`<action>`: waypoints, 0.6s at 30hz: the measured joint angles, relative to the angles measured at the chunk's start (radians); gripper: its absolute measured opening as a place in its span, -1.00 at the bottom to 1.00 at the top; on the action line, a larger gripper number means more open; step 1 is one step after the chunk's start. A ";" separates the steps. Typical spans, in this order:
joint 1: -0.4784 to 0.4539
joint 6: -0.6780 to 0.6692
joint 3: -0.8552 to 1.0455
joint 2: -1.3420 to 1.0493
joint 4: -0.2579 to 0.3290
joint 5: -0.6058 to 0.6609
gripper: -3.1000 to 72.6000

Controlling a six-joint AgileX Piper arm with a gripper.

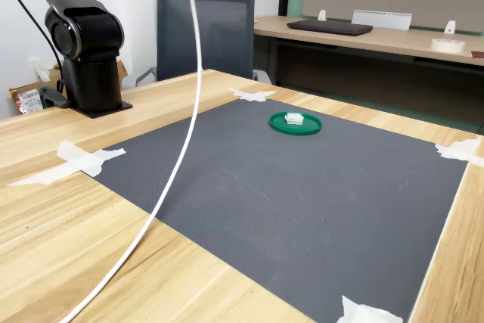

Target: Grasp a white terminal and put it in the green lid.

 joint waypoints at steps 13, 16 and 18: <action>-0.155 0.016 0.325 -0.413 0.258 -0.052 -0.99; -0.155 0.016 0.376 -0.477 0.262 -0.049 -0.99; -0.155 0.016 0.402 -0.515 0.262 -0.037 -0.99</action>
